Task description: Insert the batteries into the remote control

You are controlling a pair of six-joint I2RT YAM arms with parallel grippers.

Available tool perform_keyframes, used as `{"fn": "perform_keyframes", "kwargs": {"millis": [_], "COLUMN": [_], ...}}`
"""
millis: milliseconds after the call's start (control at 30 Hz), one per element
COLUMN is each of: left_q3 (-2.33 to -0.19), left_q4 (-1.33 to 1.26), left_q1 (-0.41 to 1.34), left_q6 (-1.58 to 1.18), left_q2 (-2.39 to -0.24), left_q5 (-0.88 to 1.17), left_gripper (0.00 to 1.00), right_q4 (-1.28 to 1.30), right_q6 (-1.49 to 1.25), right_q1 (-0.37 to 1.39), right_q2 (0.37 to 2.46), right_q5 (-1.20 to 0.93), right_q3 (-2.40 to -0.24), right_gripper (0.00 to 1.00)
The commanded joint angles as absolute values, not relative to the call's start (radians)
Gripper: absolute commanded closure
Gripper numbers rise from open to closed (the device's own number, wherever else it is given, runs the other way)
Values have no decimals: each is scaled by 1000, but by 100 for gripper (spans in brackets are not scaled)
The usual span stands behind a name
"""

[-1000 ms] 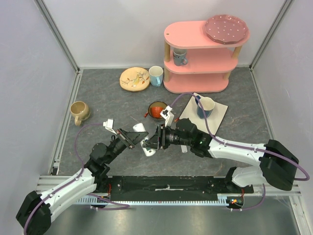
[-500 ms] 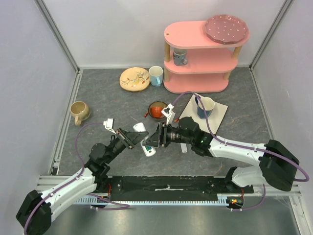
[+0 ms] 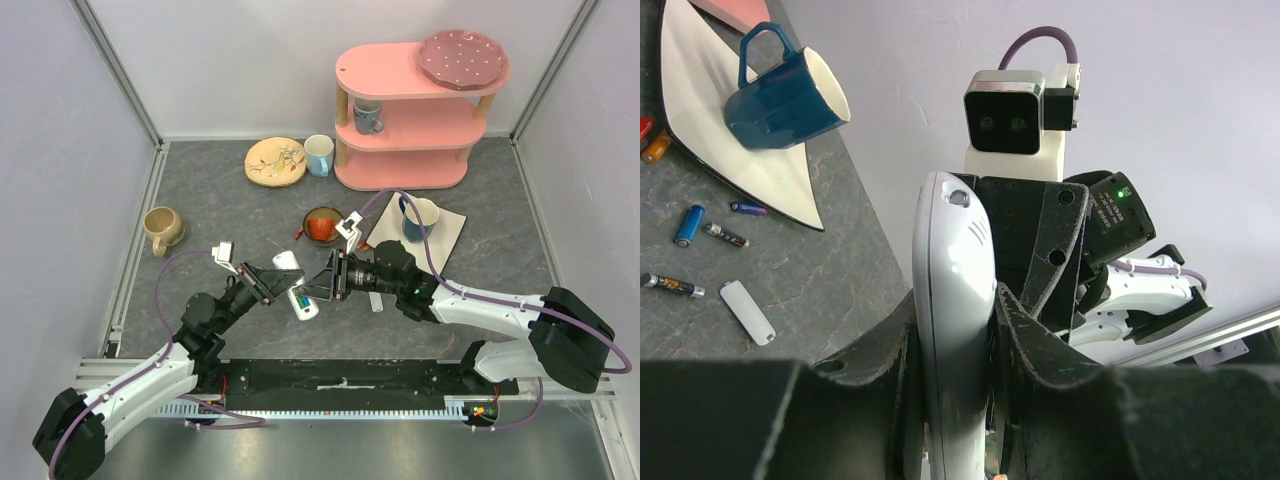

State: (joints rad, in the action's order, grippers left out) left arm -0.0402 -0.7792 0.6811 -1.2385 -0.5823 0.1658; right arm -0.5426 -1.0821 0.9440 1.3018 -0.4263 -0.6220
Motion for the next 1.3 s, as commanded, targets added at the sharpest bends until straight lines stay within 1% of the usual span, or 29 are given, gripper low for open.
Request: {"fn": "perform_keyframes", "kwargs": {"millis": [0,67,100,133,200,233,267,300,333,367,400,433,500,533,567,667,700,833,967,1133,1267], "left_q3": [-75,-77,-75,-74,-64,-60,-57,-55,-52,-45,-41,-38,-38,-41,-49,-46,-43,-9,9,47,69], "left_q4": [-870,-870,-870,-864,-854,-844,-830,-818,-807,-798,-796,-793,-767,-752,-732,-684,-670,-660,-614,-533,-523], "left_q1": [683,683,683,683,683,683,683,683,683,683,683,681,681,681,681,681,681,681,683,681,683], "left_q6": [-1264,-1262,-1256,-1253,-1246,-1238,-1232,-1218,-1210,-1204,-1192,-1184,-1161,-1154,-1147,-1127,-1120,-1101,-1091,-1106,-1120], "left_q2": [-584,-589,-591,-592,-591,-592,-591,-591,-589,-591,-591,-592,-589,-588,-586,-572,-568,-516,-447,-364,-324], "left_q5": [183,184,183,181,173,170,166,161,157,147,146,144,143,143,144,153,156,207,250,229,213], "left_gripper": [98,98,98,98,98,98,98,98,98,98,98,98,98,98,98,98,98,98,98,98,98], "right_q4": [-581,-587,-586,-578,-503,-462,-368,-317,-261,-154,-97,25,170,234,350,507,527,520,462,454,433], "right_q6": [-1075,-1081,-1086,-1083,-1059,-1043,-996,-973,-941,-883,-843,-809,-711,-692,-678,-673,-675,-675,-655,-650,-644], "right_q1": [937,936,936,933,919,911,899,893,885,871,864,858,856,856,857,856,856,862,868,870,874], "right_q2": [1304,1301,1295,1287,1249,1211,1188,1161,1110,1083,1060,1022,993,982,982,1028,1051,1166,1210,1269,1305], "right_q5": [-454,-454,-450,-446,-430,-417,-405,-372,-355,-332,-309,-242,-125,34,105,324,348,370,362,338,296], "right_q3": [-614,-614,-614,-617,-646,-658,-688,-705,-724,-762,-782,-802,-863,-876,-885,-856,-842,-769,-720,-719,-712], "right_gripper": [57,51,45,34,24,15,12,6,4,2,2,2,2,2,4,10,14,20,25,27,31]}}
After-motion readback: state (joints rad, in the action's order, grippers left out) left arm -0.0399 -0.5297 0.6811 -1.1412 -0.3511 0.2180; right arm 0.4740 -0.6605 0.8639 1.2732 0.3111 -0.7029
